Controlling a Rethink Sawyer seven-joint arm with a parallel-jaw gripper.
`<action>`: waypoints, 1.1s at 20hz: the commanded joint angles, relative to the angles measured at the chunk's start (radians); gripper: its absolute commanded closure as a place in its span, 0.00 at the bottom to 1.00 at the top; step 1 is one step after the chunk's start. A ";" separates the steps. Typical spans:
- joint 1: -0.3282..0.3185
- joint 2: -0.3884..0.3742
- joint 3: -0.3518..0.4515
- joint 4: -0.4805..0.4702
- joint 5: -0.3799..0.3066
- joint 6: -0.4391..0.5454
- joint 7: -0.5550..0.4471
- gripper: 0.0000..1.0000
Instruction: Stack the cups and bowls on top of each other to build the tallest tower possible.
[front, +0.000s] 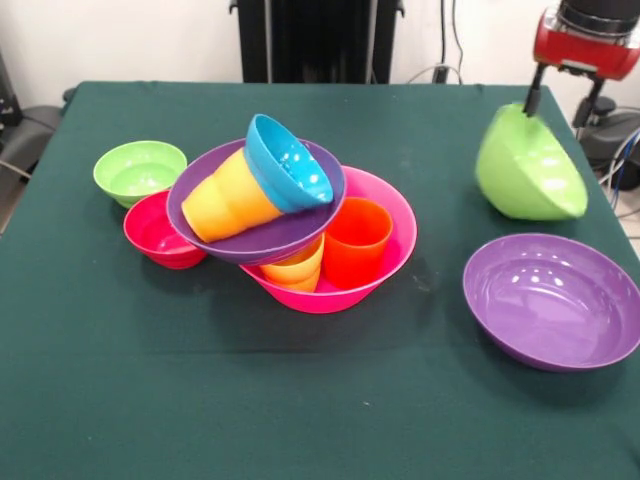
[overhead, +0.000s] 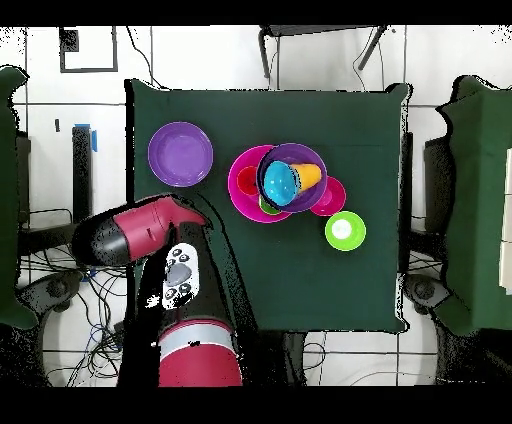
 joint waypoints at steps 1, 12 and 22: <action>-0.033 0.018 -0.074 0.025 0.001 -0.027 0.108 0.00; -0.113 -0.051 -0.040 -0.018 0.035 0.097 -0.013 0.00; -0.188 -0.117 -0.024 -0.112 -0.019 0.236 -0.144 0.00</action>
